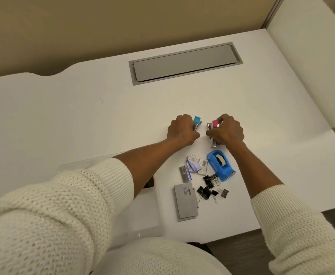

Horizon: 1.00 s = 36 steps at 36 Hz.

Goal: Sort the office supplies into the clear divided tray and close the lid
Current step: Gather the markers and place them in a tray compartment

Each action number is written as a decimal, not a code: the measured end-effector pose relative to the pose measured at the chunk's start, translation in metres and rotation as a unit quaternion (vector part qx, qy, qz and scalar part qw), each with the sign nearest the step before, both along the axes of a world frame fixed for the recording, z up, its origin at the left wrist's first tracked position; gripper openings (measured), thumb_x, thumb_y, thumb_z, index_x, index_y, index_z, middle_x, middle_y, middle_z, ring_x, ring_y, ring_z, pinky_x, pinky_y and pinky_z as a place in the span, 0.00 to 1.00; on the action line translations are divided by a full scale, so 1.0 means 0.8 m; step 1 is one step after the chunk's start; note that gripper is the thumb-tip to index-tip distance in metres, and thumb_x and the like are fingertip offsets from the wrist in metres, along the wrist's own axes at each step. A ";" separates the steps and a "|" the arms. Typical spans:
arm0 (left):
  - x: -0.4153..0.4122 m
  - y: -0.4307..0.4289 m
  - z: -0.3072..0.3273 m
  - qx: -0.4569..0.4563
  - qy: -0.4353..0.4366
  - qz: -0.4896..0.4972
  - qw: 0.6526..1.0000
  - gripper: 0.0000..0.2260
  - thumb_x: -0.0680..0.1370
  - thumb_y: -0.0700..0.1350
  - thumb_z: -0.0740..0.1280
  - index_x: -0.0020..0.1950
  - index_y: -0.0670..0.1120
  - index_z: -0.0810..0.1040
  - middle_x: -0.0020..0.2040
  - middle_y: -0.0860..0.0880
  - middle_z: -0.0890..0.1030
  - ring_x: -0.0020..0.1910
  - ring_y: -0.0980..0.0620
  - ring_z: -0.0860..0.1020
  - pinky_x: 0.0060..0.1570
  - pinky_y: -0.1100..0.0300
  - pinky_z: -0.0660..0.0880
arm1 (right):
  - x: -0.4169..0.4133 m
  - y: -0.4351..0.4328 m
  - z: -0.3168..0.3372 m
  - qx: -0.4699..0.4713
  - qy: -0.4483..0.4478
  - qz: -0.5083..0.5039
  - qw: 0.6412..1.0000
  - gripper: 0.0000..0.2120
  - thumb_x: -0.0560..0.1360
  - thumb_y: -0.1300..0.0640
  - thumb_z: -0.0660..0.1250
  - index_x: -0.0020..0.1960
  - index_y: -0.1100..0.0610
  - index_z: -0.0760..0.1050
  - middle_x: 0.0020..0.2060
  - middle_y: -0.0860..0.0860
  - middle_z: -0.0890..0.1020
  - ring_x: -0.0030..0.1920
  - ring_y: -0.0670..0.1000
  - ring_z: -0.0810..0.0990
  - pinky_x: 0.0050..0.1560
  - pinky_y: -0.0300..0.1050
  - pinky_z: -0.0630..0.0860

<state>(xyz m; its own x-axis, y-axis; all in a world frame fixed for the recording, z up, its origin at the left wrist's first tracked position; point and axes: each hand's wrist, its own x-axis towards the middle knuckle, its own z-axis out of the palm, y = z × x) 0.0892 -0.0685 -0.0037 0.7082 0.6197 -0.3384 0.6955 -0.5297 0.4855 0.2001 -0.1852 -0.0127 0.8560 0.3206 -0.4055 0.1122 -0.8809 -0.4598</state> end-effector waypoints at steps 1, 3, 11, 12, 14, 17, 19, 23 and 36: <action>-0.003 0.002 0.004 -0.004 -0.007 0.000 1.000 0.17 0.69 0.48 0.77 0.38 0.48 0.67 0.39 0.50 0.72 0.42 0.43 0.78 0.30 0.60 0.63 | 0.001 -0.001 0.004 0.006 0.000 -0.010 1.000 0.24 0.60 0.47 0.79 0.52 0.48 0.75 0.46 0.50 0.81 0.45 0.54 0.81 0.44 0.47 0.77; -0.014 0.008 0.017 -0.008 -0.018 -0.007 1.000 0.17 0.69 0.49 0.77 0.43 0.47 0.69 0.41 0.48 0.74 0.40 0.44 0.77 0.29 0.60 0.65 | -0.001 0.001 0.016 0.020 -0.004 -0.020 1.000 0.23 0.60 0.47 0.79 0.52 0.47 0.75 0.46 0.50 0.82 0.45 0.55 0.82 0.44 0.47 0.78; -0.108 0.015 0.095 -0.009 -0.059 0.013 0.998 0.15 0.68 0.49 0.77 0.45 0.45 0.75 0.41 0.48 0.81 0.38 0.46 0.78 0.28 0.59 0.64 | -0.054 0.011 0.099 0.091 -0.031 0.025 0.995 0.26 0.60 0.49 0.81 0.55 0.47 0.76 0.48 0.52 0.84 0.45 0.56 0.85 0.50 0.57 0.84; -0.127 0.013 0.103 -0.007 -0.061 0.022 0.998 0.14 0.68 0.49 0.77 0.45 0.45 0.76 0.41 0.48 0.81 0.38 0.46 0.78 0.29 0.58 0.66 | -0.067 0.011 0.109 0.097 -0.026 0.037 0.994 0.26 0.60 0.50 0.80 0.55 0.47 0.76 0.47 0.51 0.85 0.44 0.56 0.85 0.49 0.56 0.84; -0.167 0.008 0.114 -0.009 -0.066 0.053 0.996 0.14 0.68 0.50 0.76 0.46 0.45 0.77 0.40 0.50 0.81 0.38 0.47 0.79 0.32 0.55 0.73 | -0.098 0.008 0.127 0.103 -0.007 0.059 0.993 0.25 0.60 0.51 0.79 0.54 0.47 0.76 0.42 0.49 0.85 0.42 0.54 0.84 0.47 0.54 0.83; -0.230 -0.004 0.120 -0.014 -0.050 0.102 0.993 0.14 0.68 0.53 0.77 0.46 0.48 0.77 0.39 0.54 0.80 0.37 0.52 0.78 0.32 0.58 0.73 | -0.149 0.001 0.141 0.114 0.025 0.078 0.990 0.23 0.60 0.53 0.78 0.53 0.47 0.77 0.37 0.48 0.83 0.39 0.53 0.83 0.43 0.50 0.80; -0.267 -0.017 0.117 -0.015 -0.029 0.115 0.993 0.15 0.67 0.54 0.77 0.47 0.50 0.77 0.40 0.55 0.80 0.37 0.52 0.79 0.33 0.58 0.73 | -0.179 -0.007 0.143 0.115 0.043 0.087 0.989 0.22 0.59 0.53 0.77 0.52 0.46 0.77 0.35 0.47 0.82 0.38 0.53 0.83 0.41 0.49 0.80; -0.323 -0.048 0.100 -0.001 0.014 0.103 0.995 0.17 0.68 0.52 0.77 0.48 0.48 0.74 0.44 0.51 0.79 0.39 0.48 0.76 0.34 0.57 0.69 | -0.233 -0.023 0.132 0.111 0.076 0.103 0.985 0.21 0.60 0.54 0.78 0.50 0.45 0.77 0.30 0.47 0.82 0.33 0.50 0.85 0.37 0.55 0.85; -0.326 -0.113 0.037 0.078 0.157 -0.029 0.984 0.43 0.74 0.41 0.78 0.82 0.41 0.56 0.64 0.41 0.79 0.57 0.41 0.83 0.53 0.51 0.81 | -0.295 -0.076 0.098 0.060 0.073 0.130 0.987 0.24 0.64 0.51 0.80 0.55 0.42 0.71 0.38 0.38 0.78 0.36 0.44 0.80 0.35 0.42 0.79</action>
<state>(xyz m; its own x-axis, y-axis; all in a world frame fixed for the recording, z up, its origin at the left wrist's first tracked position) -0.1716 -0.1588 0.0257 0.6198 0.6434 -0.4494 0.7647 -0.6238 0.1616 -0.0361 -0.2461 0.0660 0.6738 0.5753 -0.4637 0.2533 -0.7694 -0.5864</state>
